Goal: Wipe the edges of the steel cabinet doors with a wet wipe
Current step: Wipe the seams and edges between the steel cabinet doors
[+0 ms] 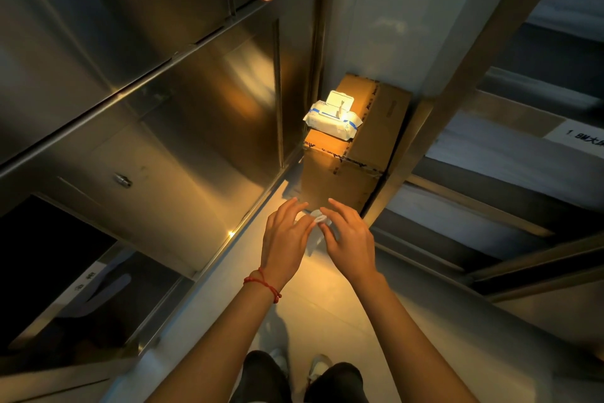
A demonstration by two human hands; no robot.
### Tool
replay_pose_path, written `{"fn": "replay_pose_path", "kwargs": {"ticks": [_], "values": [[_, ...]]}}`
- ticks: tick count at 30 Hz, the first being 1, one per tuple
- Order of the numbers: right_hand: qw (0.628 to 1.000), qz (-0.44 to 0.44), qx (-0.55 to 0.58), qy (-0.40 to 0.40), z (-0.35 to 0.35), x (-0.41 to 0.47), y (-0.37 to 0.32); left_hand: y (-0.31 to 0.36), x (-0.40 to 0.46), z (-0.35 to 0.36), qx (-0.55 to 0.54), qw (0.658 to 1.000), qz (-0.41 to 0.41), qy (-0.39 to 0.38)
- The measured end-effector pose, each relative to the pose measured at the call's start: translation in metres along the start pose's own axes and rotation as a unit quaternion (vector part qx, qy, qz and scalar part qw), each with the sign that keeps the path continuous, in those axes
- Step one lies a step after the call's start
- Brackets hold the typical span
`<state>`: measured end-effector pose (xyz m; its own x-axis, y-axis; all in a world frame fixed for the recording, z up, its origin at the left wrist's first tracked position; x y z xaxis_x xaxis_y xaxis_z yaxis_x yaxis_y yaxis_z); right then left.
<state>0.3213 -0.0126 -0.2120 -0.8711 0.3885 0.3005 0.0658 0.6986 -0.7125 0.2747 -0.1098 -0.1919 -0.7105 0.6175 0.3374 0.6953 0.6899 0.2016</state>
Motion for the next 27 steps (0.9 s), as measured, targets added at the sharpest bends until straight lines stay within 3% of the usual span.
{"fn": "replay_pose_path", "kwargs": {"ticks": [13, 21, 27], "values": [[0.995, -0.085, 0.005, -0.052, 0.046, 0.0, -0.063, -0.052, -0.028, -0.033, 0.058, 0.997, -0.038, 0.033], [0.984, -0.061, 0.057, -0.159, 0.075, -0.009, -0.073, -0.065, -0.053, -0.058, 0.059, 0.989, -0.116, 0.072], [0.969, -0.081, 0.031, -0.231, 0.085, -0.024, -0.07, -0.061, -0.077, -0.069, 0.087, 0.98, -0.158, 0.086]]}}
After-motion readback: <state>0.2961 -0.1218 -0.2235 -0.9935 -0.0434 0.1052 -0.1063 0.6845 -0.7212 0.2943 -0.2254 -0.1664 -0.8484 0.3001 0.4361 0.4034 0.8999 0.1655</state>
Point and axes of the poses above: each hand's wrist, its own x-axis towards the middle knuckle, its own z-axis out of the palm, y = z × x, the point moved 9 cm from there along x, towards the middle knuckle, and after that the axes turned 15 degrees about x, right-handed, at the moved point
